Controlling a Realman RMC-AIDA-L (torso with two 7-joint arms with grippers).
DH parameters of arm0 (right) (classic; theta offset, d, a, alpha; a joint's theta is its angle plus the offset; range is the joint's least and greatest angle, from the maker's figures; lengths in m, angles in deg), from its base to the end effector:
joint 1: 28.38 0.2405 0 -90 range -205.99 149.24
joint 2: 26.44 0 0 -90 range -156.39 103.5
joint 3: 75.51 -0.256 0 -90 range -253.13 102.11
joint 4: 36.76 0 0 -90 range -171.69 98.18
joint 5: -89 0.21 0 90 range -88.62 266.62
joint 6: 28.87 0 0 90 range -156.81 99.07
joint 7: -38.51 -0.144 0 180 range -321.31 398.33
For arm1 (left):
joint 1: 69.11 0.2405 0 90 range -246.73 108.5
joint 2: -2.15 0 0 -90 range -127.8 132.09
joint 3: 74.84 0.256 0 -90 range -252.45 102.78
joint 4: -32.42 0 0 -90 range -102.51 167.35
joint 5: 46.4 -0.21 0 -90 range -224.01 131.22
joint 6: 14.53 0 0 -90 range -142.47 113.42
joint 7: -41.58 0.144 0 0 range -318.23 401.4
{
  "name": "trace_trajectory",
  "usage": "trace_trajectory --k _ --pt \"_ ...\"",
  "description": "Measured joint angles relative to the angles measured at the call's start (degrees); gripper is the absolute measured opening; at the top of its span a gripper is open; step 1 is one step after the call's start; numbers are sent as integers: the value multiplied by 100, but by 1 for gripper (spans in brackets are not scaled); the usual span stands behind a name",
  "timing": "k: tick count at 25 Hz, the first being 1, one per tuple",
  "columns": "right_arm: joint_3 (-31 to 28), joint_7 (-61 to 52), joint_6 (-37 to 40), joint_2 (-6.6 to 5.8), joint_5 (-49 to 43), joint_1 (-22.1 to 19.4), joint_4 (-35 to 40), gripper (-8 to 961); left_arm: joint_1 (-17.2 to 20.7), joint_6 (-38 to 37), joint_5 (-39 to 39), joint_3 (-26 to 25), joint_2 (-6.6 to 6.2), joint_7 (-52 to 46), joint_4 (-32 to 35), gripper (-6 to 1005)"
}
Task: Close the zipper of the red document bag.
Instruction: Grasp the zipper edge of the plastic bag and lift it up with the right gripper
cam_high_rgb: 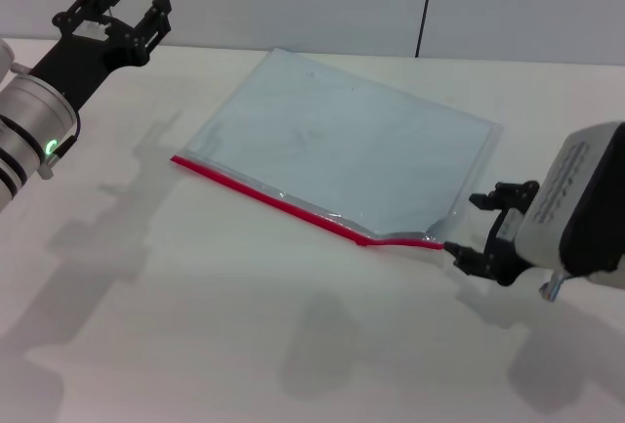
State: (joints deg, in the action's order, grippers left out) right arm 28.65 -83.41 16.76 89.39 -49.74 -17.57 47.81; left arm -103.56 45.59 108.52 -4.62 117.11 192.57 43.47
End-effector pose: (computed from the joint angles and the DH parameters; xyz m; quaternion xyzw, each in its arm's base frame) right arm 0.2088 0.3211 -0.0432 -0.9506 0.0643 -0.0708 0.2954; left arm -0.2860 0.4062 0.0304 -0.7466 -0.1947 -0.3391 0.5382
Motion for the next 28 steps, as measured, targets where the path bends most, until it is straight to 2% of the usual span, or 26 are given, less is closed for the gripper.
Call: trace_trajectory --k 6,28 --pt "191 -37 -48 0 -163 11 -66 656 0 0 6 0 -1 1 3 629" --pt "316 65 -684 0 -193 410 -906 658 -15 5 12 0 -1 -43 47 624"
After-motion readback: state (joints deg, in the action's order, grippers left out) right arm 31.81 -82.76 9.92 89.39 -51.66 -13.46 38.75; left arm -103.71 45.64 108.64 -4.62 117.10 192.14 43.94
